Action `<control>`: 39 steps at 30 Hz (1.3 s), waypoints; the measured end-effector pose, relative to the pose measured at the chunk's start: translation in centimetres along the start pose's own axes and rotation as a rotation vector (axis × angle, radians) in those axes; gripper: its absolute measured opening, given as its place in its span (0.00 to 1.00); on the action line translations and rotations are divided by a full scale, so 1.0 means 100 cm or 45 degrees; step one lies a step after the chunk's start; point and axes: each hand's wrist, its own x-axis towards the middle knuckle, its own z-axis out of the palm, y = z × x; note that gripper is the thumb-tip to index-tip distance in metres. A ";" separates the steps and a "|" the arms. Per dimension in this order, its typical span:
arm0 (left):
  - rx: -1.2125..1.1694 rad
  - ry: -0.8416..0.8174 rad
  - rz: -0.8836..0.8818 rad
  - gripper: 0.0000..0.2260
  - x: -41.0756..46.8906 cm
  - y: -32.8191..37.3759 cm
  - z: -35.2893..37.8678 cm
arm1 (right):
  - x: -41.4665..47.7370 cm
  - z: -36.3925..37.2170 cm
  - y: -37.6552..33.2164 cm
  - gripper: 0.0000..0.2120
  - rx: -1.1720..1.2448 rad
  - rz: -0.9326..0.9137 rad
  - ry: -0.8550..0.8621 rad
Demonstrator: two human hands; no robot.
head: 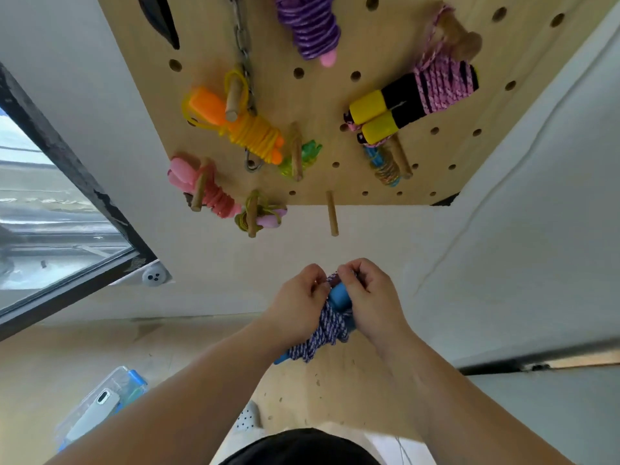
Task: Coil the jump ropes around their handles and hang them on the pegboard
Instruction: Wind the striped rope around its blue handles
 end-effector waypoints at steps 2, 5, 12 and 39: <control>0.071 0.027 0.034 0.07 0.017 -0.009 -0.008 | 0.008 0.002 -0.001 0.05 -0.047 0.030 -0.061; 0.201 0.043 0.122 0.07 0.036 -0.018 -0.011 | 0.016 0.003 0.003 0.01 -0.129 0.065 -0.070; 0.300 0.157 0.154 0.07 0.080 -0.014 0.008 | 0.058 0.024 0.019 0.05 -0.036 0.078 0.179; 0.182 0.472 0.148 0.02 0.154 -0.019 0.013 | 0.170 -0.003 0.054 0.06 -0.163 -0.315 -0.003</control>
